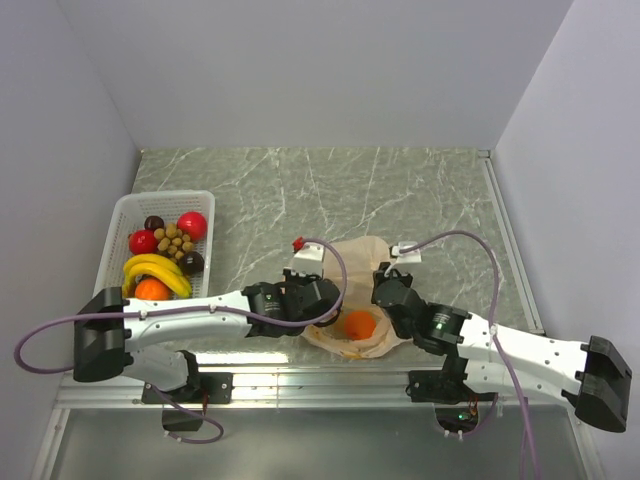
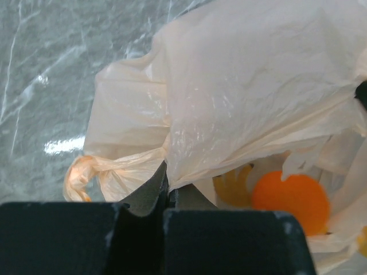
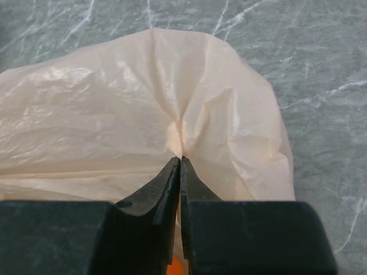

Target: Untie the knot of the plastic bag and take out the fruit

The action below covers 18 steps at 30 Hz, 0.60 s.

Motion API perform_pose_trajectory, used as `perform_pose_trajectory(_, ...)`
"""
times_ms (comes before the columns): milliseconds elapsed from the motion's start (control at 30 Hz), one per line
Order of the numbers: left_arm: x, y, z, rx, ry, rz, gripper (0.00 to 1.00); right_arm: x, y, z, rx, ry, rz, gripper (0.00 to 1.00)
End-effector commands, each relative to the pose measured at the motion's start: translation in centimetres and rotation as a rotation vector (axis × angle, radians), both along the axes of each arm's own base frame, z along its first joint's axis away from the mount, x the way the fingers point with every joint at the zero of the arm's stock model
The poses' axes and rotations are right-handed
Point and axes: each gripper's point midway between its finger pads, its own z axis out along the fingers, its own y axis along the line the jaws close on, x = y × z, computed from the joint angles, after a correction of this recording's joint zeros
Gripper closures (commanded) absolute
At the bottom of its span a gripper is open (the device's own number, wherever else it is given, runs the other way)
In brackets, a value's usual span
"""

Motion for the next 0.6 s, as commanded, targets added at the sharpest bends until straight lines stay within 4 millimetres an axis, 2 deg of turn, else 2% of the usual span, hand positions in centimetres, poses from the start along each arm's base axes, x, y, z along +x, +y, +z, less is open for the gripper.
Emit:
perform_pose_trajectory(0, -0.8, 1.1, 1.4, -0.093, 0.026, 0.034, 0.99, 0.5, -0.8, 0.3, -0.035, 0.003, -0.052, 0.85)
perform_pose_trajectory(100, -0.5, 2.1, 1.0, -0.074, 0.034, 0.043, 0.98, 0.5, -0.3, 0.3, -0.044, 0.021, -0.030, 0.82)
perform_pose_trajectory(200, -0.6, 2.2, -0.9, -0.031, 0.104, 0.043, 0.92, 0.6, -0.1, 0.4, -0.043, 0.031, -0.032, 0.84)
perform_pose_trajectory(267, -1.0, 1.9, -2.6, 0.005, 0.146, 0.030, 0.89, 0.5, -0.3, -0.1, -0.054, 0.052, -0.047, 0.85)
perform_pose_trajectory(300, -1.2, 1.7, -3.2, 0.013, 0.161, 0.021, 0.84, 0.7, -0.6, -0.4, -0.057, 0.065, -0.065, 0.85)
perform_pose_trajectory(433, -1.8, 1.3, -6.7, 0.070, 0.227, 0.021, 0.77, 0.8, -1.4, -3.2, -0.067, 0.162, -0.103, 0.87)
perform_pose_trajectory(533, -1.7, 0.7, -7.1, 0.076, 0.234, 0.026, 0.72, 1.0, -1.3, -4.5, -0.045, 0.214, -0.099, 0.88)
perform_pose_trajectory(567, -1.6, 0.4, -6.9, 0.062, 0.230, 0.018, 0.65, 1.0, -1.4, -4.7, -0.043, 0.224, -0.100, 0.88)
